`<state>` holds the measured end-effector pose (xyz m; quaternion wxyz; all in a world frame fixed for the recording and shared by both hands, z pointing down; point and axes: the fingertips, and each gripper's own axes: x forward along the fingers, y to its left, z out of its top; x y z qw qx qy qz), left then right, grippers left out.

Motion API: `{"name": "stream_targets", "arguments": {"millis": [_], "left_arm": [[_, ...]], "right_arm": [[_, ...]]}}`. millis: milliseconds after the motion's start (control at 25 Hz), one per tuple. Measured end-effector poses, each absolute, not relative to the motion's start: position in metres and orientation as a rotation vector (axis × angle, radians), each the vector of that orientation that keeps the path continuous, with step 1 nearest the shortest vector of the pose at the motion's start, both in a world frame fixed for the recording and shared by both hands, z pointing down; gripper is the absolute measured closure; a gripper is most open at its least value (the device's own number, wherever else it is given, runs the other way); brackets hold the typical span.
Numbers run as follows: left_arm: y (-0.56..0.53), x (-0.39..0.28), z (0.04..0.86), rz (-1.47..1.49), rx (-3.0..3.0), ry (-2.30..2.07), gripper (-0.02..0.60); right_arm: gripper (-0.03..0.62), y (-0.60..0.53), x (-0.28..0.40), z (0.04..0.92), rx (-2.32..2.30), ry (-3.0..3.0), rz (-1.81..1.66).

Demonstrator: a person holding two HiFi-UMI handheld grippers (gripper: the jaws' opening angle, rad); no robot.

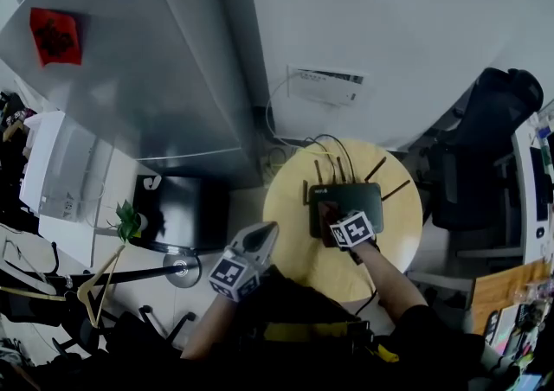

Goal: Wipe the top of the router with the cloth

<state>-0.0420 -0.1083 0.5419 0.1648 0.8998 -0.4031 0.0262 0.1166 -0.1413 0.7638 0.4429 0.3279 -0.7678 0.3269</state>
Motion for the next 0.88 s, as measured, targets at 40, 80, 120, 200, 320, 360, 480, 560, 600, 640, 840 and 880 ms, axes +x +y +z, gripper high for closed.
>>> {"name": "stream_targets", "arguments": {"millis": [40, 80, 120, 200, 320, 360, 480, 560, 600, 640, 840, 880], "left_arm": [[-0.108, -0.039, 0.541, 0.077, 2.564, -1.142, 0.581], [-0.108, -0.038, 0.540, 0.077, 2.565, -1.137, 0.581], [-0.108, -0.036, 0.541, 0.077, 2.569, -1.133, 0.581], [-0.107, -0.034, 0.543, 0.086, 2.576, -1.124, 0.581], [-0.106, -0.030, 0.545, 0.105, 2.575, -1.113, 0.581], [-0.106, -0.028, 0.544, 0.107, 2.576, -1.108, 0.581], [-0.107, -0.023, 0.543, 0.112, 2.595, -1.089, 0.581], [-0.107, -0.020, 0.544, 0.114, 2.606, -1.080, 0.581], [-0.107, -0.020, 0.544, 0.115, 2.604, -1.076, 0.581], [-0.107, -0.019, 0.542, 0.117, 2.600, -1.073, 0.581], [-0.107, -0.017, 0.542, 0.124, 2.597, -1.059, 0.581], [-0.107, -0.017, 0.542, 0.126, 2.600, -1.058, 0.581]], "right_arm": [[0.531, -0.141, 0.123, 0.764, 0.822, -1.898, 0.808], [0.531, -0.141, 0.129, 0.764, 0.832, -1.891, 0.803], [0.530, -0.142, 0.135, 0.764, 0.841, -1.885, 0.798], [0.531, -0.142, 0.149, 0.764, 0.863, -1.874, 0.795], [0.531, -0.142, 0.172, 0.765, 0.905, -1.854, 0.811], [0.531, -0.142, 0.180, 0.766, 0.920, -1.848, 0.814], [0.530, -0.143, 0.200, 0.766, 0.965, -1.830, 0.816], [0.531, -0.143, 0.212, 0.766, 0.991, -1.820, 0.814], [0.530, -0.143, 0.217, 0.766, 1.002, -1.815, 0.814], [0.530, -0.143, 0.222, 0.766, 1.011, -1.809, 0.814], [0.530, -0.144, 0.248, 0.766, 1.045, -1.767, 0.800], [0.530, -0.144, 0.254, 0.766, 1.054, -1.758, 0.799]]}}
